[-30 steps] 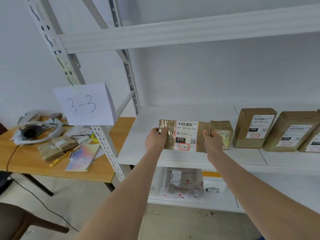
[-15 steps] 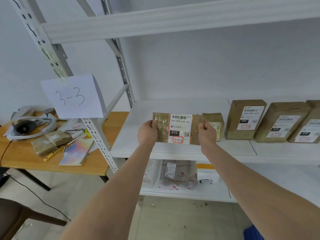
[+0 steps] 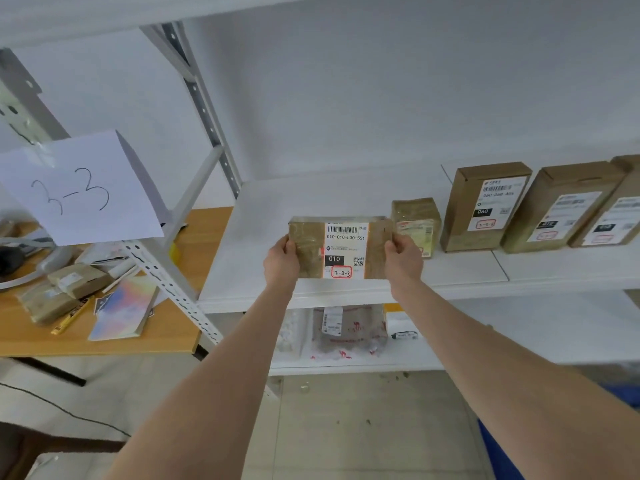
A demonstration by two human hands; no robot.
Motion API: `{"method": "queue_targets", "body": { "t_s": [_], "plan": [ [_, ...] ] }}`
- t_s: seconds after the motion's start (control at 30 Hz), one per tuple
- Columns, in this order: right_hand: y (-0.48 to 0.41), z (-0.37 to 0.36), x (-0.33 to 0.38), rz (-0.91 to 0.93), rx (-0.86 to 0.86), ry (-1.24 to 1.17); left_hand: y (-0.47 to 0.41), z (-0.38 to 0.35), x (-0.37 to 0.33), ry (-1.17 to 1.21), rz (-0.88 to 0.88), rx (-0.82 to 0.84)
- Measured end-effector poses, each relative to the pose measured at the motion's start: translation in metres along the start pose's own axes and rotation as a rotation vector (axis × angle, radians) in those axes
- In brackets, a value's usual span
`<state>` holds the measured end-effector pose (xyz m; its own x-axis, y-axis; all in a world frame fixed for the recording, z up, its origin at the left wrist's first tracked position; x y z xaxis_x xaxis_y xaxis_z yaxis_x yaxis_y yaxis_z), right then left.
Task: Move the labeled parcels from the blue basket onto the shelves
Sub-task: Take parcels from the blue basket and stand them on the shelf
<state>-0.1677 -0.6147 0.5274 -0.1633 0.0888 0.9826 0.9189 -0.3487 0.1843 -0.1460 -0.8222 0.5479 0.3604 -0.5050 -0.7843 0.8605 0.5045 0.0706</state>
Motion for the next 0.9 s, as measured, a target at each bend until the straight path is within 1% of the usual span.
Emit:
{"method": "queue_targets", "body": {
  "t_s": [0.1,0.2,0.27,0.47,0.6,0.9],
  "plan": [
    [-0.002,-0.005,-0.013,-0.018,-0.01,0.004,-0.012,-0.013,0.012,0.202,0.136,0.062],
    [-0.003,-0.009,-0.027,-0.023,-0.004,-0.001,-0.02,-0.024,0.025,0.277,0.229,0.088],
    [-0.003,-0.009,-0.032,-0.032,-0.006,-0.01,-0.023,-0.029,0.03,0.3,0.261,0.088],
    [-0.01,-0.008,-0.039,-0.046,-0.033,-0.031,-0.029,-0.04,0.036,0.343,0.272,0.078],
    [-0.01,-0.018,-0.046,-0.057,-0.011,-0.059,-0.034,-0.035,0.038,0.337,0.267,0.049],
    [-0.01,-0.04,-0.062,-0.069,-0.025,-0.092,-0.048,-0.033,0.047,0.35,0.259,0.081]
  ]
}}
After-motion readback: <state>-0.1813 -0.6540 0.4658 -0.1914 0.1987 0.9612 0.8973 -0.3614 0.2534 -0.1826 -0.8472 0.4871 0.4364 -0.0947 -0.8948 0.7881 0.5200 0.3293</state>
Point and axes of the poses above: each hand's wrist, its own y-axis away from the middle knuckle, its own z-axis out of the back of the hand, x = y × z, the point moved 3 cm from there along -y, towards the middle knuckle, and after that the axes turned 9 degrees about -y, right-handed, at the moved point
